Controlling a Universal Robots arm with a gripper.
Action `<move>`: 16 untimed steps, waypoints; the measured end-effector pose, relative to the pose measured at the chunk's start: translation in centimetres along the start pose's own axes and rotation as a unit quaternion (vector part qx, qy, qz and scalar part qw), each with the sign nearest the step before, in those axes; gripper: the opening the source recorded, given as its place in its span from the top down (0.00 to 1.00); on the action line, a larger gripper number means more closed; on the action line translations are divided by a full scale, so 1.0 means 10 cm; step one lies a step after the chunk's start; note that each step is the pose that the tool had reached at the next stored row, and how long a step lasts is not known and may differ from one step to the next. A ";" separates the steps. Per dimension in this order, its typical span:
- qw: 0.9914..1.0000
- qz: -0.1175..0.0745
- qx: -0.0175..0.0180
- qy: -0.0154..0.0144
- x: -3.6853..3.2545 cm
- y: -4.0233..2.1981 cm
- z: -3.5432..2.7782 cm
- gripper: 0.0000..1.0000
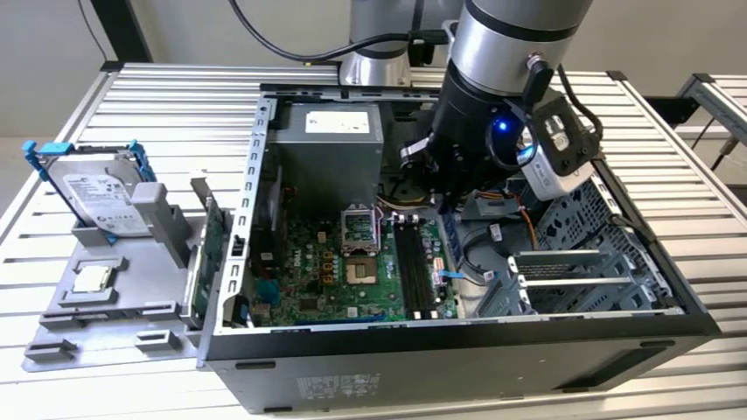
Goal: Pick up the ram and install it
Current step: 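Insert the ram into the slot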
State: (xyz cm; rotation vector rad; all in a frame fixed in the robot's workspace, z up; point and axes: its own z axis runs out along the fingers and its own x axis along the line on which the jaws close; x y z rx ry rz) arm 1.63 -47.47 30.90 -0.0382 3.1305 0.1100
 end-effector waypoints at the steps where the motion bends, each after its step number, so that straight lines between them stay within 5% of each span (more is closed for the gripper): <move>1: 1.000 0.000 0.000 0.000 0.000 0.000 0.004 1.00; 6: 1.000 0.000 0.000 0.000 -0.002 -0.005 0.063 1.00; 9: 1.000 0.005 0.006 0.000 -0.006 0.001 0.079 1.00; 16: 1.000 0.029 0.006 -0.002 -0.006 0.030 0.201 1.00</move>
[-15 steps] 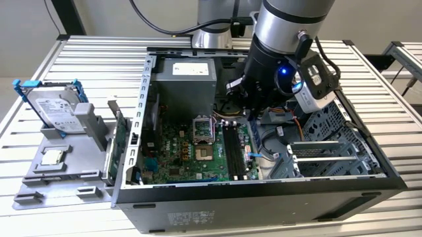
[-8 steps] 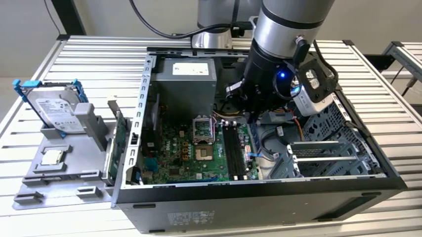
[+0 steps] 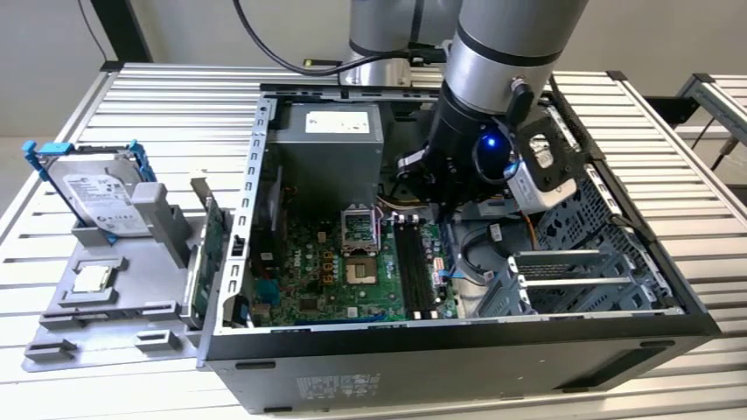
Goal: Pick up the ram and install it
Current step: 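Insert the ram into the slot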
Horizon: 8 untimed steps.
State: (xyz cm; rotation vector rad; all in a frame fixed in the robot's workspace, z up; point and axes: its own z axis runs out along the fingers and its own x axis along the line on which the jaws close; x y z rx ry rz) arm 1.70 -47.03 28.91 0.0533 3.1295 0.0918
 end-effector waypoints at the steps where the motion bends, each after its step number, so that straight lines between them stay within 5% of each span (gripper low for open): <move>1: 1.000 0.002 0.000 0.000 0.000 0.008 0.020 1.00; 8: 1.000 0.008 0.000 -0.001 0.007 0.027 0.149 1.00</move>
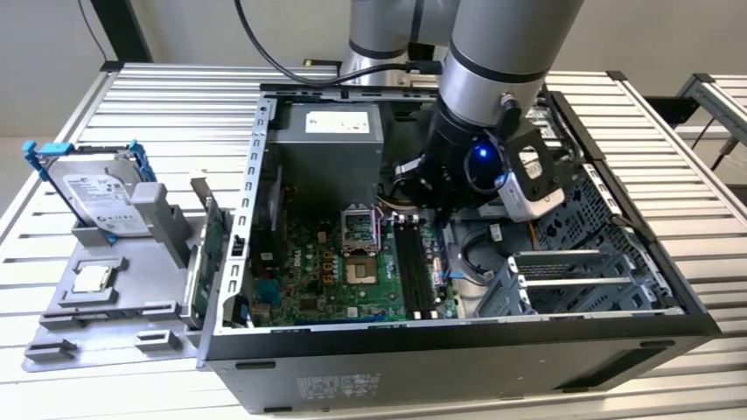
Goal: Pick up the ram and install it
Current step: 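Insert the ram into the slot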
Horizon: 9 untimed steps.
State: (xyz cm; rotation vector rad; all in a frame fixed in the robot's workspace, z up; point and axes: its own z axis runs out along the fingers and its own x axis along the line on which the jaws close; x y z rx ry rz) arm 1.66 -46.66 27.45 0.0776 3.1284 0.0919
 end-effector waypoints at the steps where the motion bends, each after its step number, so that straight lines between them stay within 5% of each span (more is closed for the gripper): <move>1: 1.000 0.000 0.000 0.000 0.001 -0.001 0.019 1.00; 9: 1.000 0.000 0.000 0.000 0.007 -0.010 0.165 1.00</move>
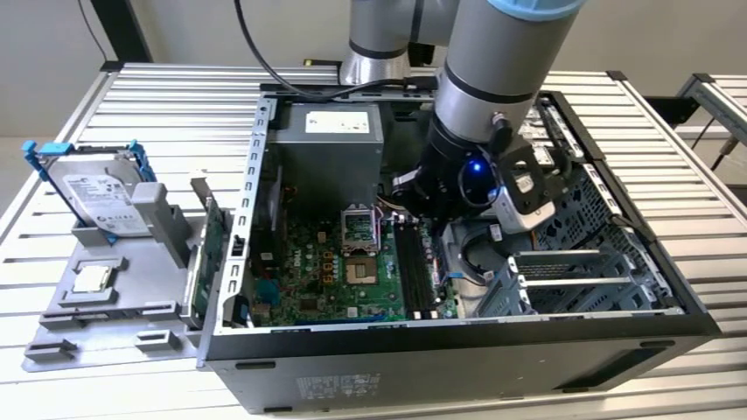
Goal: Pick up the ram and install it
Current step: 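Insert the ram into the slot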
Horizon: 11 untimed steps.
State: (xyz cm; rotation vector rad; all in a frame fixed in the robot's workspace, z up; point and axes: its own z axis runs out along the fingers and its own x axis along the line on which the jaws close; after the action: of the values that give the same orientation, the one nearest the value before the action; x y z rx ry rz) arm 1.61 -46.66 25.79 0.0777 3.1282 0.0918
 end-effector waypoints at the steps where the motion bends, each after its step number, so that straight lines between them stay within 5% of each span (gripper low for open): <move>1: 1.000 0.000 0.000 0.000 0.000 -0.001 0.018 1.00; 11: 1.000 -0.001 0.000 0.000 0.007 -0.023 0.199 1.00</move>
State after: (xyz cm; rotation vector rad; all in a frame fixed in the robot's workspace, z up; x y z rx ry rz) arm 1.55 -46.77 23.79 0.0740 3.1283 0.0914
